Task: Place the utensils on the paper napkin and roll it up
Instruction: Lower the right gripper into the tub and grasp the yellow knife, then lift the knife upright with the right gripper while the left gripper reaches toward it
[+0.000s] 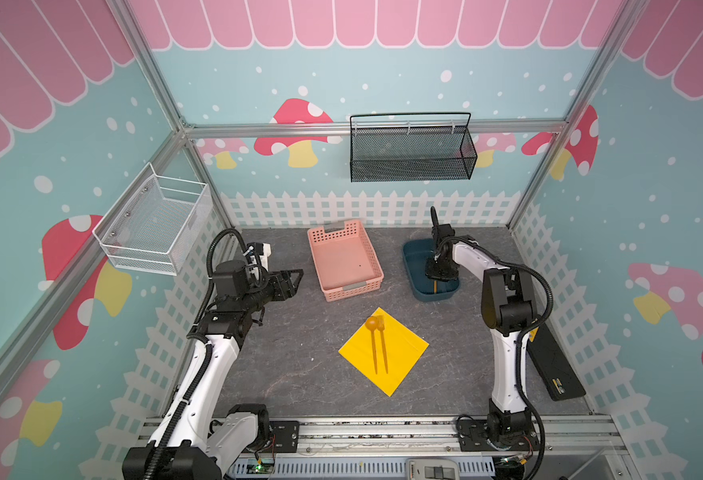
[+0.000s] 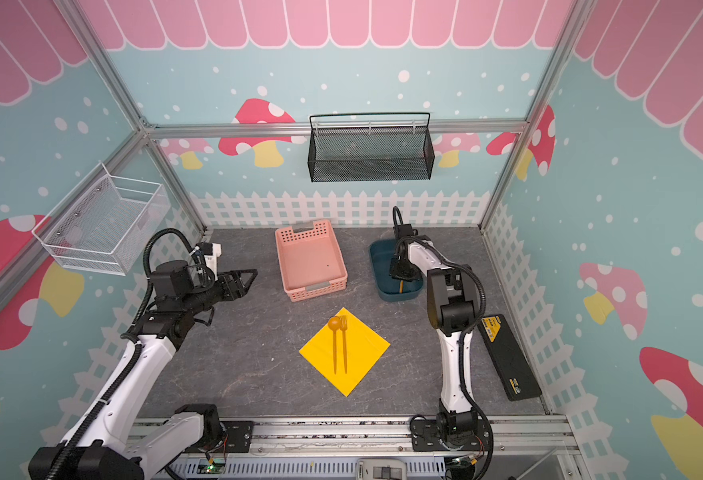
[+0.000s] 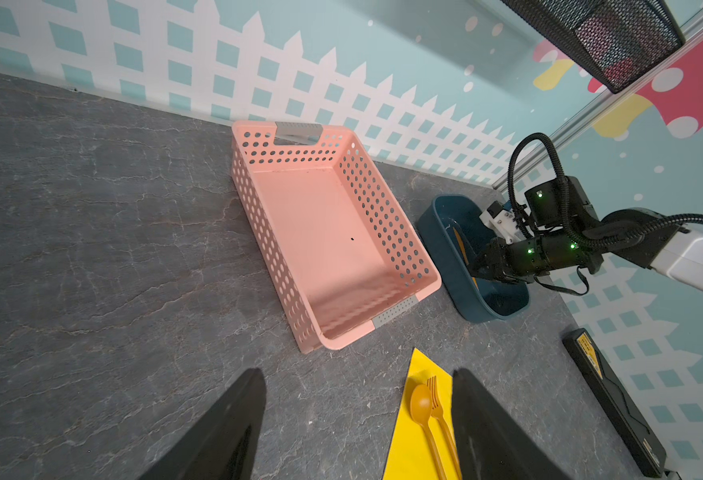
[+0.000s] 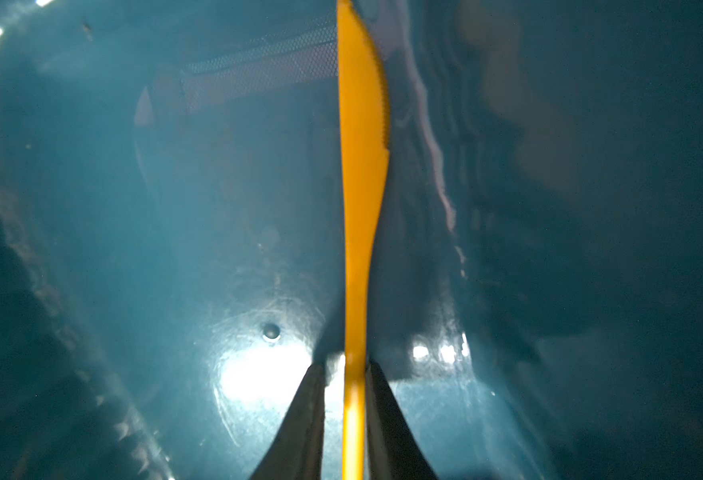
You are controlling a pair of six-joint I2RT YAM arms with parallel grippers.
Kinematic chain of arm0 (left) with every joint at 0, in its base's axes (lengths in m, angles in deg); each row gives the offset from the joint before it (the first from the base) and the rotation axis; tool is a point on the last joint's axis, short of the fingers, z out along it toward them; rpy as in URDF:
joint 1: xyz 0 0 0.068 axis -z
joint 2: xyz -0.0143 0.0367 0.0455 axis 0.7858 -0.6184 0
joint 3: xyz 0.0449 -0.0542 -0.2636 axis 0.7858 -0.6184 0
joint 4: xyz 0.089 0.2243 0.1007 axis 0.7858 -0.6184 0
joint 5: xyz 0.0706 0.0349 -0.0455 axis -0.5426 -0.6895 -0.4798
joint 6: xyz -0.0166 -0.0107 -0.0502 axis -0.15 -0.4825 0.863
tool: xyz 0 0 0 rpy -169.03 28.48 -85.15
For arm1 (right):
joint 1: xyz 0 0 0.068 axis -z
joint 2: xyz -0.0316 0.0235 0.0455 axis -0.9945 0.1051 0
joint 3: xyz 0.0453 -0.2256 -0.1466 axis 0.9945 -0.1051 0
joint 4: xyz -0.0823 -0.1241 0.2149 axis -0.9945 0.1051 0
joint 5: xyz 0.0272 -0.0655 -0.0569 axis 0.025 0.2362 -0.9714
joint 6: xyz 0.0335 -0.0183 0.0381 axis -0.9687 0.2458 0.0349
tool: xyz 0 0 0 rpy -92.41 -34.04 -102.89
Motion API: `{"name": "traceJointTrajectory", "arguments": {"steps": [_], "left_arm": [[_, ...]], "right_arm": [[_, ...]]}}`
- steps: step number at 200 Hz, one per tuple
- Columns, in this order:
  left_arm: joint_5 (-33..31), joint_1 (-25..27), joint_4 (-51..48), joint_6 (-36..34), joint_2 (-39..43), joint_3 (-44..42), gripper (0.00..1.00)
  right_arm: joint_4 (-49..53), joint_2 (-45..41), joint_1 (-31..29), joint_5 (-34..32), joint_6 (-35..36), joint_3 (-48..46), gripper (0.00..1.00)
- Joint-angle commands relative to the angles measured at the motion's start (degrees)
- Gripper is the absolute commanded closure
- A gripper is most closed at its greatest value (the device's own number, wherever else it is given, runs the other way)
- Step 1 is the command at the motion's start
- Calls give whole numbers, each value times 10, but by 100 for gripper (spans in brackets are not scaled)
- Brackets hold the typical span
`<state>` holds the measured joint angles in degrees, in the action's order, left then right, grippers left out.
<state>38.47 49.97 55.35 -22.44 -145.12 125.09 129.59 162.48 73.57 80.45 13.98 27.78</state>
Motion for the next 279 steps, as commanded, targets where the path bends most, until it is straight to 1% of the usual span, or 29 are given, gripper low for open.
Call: {"name": "traceJointTrajectory", "arguments": {"steps": [1,11,29,57,91,104,118,149,153,168,190,223,235,250,279], "left_arm": [[-2,-2,7,-6,-1,-5,27],[-3,-1,7,-7,1,-6,27],[5,-2,10,-6,0,-7,27],[15,0,15,-2,1,-11,27],[19,9,20,-4,9,-17,27],[25,22,27,-6,10,-19,27],[28,40,28,-13,8,-16,27],[43,68,34,-21,4,-11,27],[46,71,35,-21,3,-11,27],[54,86,41,-15,0,-5,27],[61,116,45,-7,-6,13,27],[64,169,52,-2,-22,44,27],[66,186,63,6,-29,53,27],[77,202,81,20,-38,63,27],[115,226,101,26,-58,94,29]], "right_arm": [[21,35,-7,-1,-5,-8,83],[21,36,-7,2,-4,-5,85],[19,34,-8,-1,-5,-4,94],[1,5,-11,3,-4,-9,99],[-60,-72,-16,27,7,-45,100],[-87,-106,-17,33,5,-73,100],[-122,-145,-17,60,6,-106,100],[-159,-194,-17,94,2,-155,100],[-164,-216,-18,96,2,-161,100],[-182,-250,-18,112,-3,-191,100],[-225,-313,-19,152,-15,-250,100],[-337,-416,-31,264,-29,-356,100],[-381,-455,-42,289,-33,-387,100],[-422,-494,-62,316,-34,-412,100],[-488,-543,-109,349,-30,-424,100]]}}
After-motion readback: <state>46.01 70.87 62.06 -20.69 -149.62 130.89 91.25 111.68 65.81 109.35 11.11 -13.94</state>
